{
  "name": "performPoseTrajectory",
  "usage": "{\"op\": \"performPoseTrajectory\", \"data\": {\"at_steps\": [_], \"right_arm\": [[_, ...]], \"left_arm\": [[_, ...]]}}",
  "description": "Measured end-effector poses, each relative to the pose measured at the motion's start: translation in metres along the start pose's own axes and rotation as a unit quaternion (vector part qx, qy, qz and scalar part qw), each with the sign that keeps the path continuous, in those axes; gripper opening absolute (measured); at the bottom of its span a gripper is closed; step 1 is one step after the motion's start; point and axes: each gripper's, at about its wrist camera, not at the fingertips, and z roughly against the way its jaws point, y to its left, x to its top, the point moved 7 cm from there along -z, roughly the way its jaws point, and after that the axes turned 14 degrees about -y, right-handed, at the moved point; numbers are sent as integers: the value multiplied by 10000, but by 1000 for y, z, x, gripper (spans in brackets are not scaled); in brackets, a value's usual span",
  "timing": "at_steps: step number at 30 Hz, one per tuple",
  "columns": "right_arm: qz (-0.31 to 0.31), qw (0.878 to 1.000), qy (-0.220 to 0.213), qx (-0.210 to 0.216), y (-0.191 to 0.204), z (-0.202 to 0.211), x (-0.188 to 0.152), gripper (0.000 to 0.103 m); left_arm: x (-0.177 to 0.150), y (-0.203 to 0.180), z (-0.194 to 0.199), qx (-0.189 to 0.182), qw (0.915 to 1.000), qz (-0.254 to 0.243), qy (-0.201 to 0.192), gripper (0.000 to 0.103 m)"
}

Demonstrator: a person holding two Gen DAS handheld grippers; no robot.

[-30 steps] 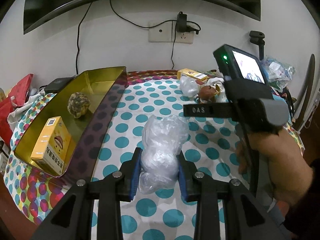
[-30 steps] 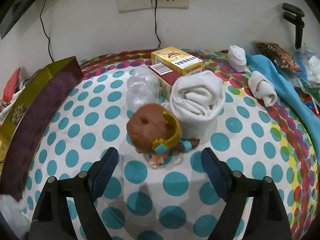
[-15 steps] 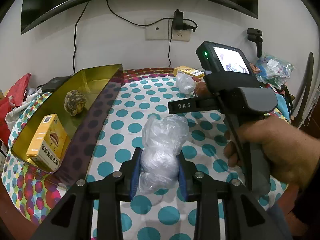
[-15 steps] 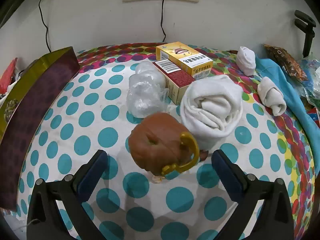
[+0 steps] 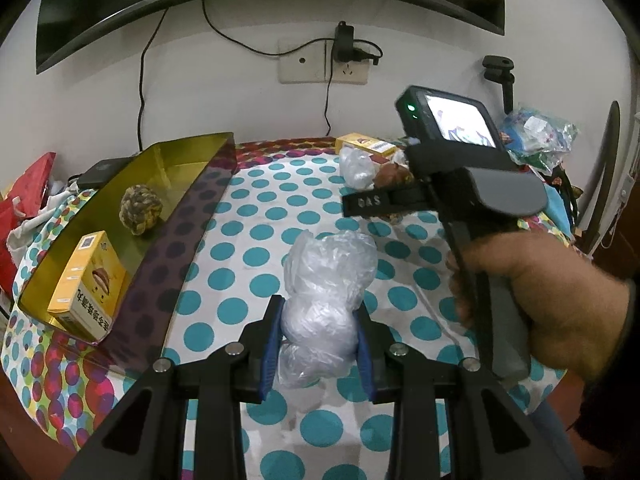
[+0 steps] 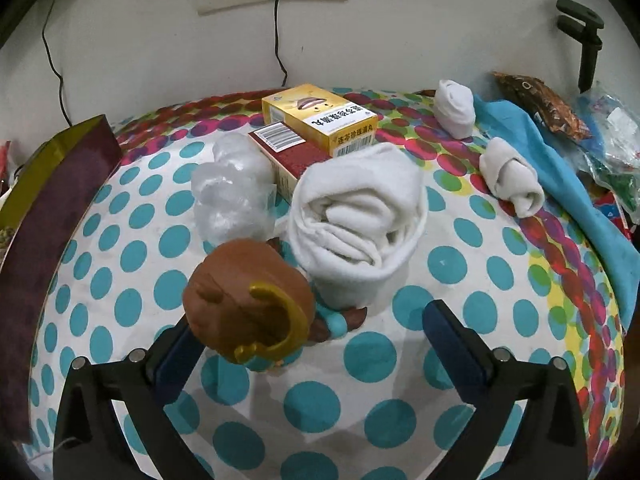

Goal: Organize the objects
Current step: 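Carry the plastic bag into the gold tin and release it while the right gripper holds the figurine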

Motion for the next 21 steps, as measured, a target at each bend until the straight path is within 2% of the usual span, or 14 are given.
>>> {"op": "performPoseTrajectory", "data": {"at_steps": [1,2,3,6,15,18,21], "right_arm": [[1,10000,-37,22,1,3,0,89],[18,9999,-93,53,3,6,1,81],[87,9998,-156,92,5,10,1,66],[186,9995,-235,104,10,16,-1,66],[-535,9963,-571,355,-19,25,5,66],[-392,9965,-695,229,-17,31,7,66],[83,9961,-863,131,-2,37,11,66]], "left_arm": [[0,2,0,20,10000,33,4,33],[-1,4,-1,37,10000,63,16,33],[-1,5,-2,45,9999,97,35,33],[-2,8,-3,71,9999,123,48,33],[4,23,-2,286,9992,280,-65,33],[10,38,-1,455,9982,368,-112,33],[23,62,2,719,9954,583,-227,33]]}}
